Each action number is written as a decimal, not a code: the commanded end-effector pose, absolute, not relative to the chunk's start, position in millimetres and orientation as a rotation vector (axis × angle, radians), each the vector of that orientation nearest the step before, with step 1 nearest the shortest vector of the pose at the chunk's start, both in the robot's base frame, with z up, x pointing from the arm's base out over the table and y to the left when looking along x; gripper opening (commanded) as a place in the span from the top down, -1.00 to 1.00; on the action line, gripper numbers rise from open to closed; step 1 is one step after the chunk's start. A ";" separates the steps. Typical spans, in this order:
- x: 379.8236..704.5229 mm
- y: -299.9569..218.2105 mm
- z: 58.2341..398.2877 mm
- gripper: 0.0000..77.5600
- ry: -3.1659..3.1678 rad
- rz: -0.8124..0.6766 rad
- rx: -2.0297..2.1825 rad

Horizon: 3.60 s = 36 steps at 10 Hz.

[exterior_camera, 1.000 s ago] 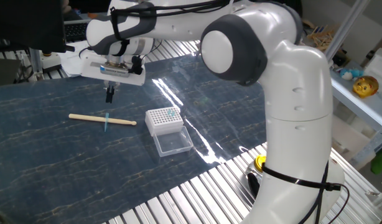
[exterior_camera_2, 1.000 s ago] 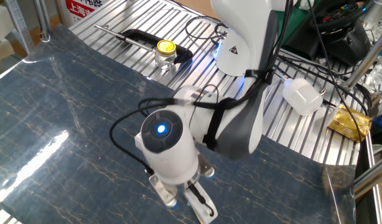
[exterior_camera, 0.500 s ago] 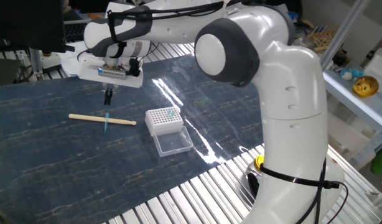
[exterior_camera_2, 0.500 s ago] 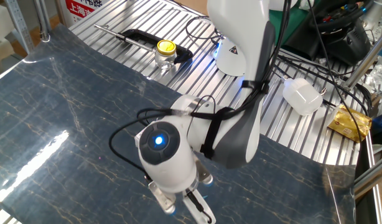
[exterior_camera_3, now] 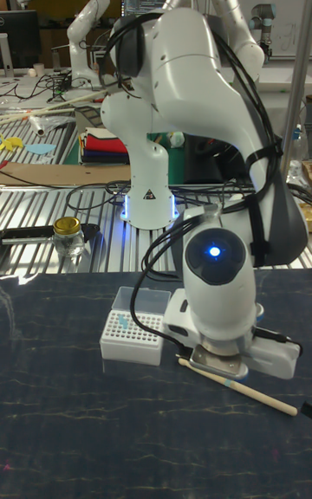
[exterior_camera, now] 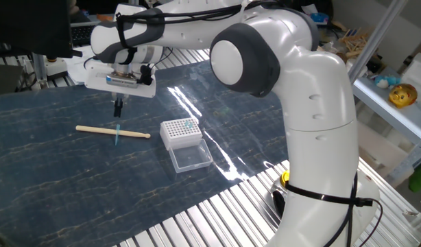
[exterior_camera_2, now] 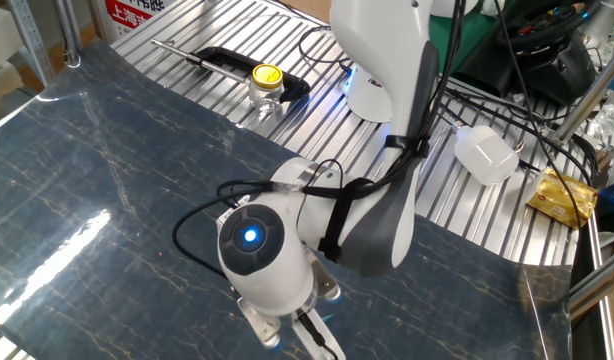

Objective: Insert a medium pipette tip into the holder for medium pipette tips

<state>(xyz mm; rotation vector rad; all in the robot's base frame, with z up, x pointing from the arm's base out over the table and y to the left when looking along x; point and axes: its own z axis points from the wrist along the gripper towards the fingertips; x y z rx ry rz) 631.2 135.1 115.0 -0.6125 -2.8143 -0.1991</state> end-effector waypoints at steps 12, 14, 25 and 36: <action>644.7 126.5 116.2 1.00 -2.692 -0.182 -0.559; 648.9 123.6 116.6 1.00 -2.671 -0.166 -0.572; 659.0 120.4 105.1 1.00 -2.643 -0.147 -0.579; 655.0 121.0 91.4 1.00 -2.627 -0.129 -0.599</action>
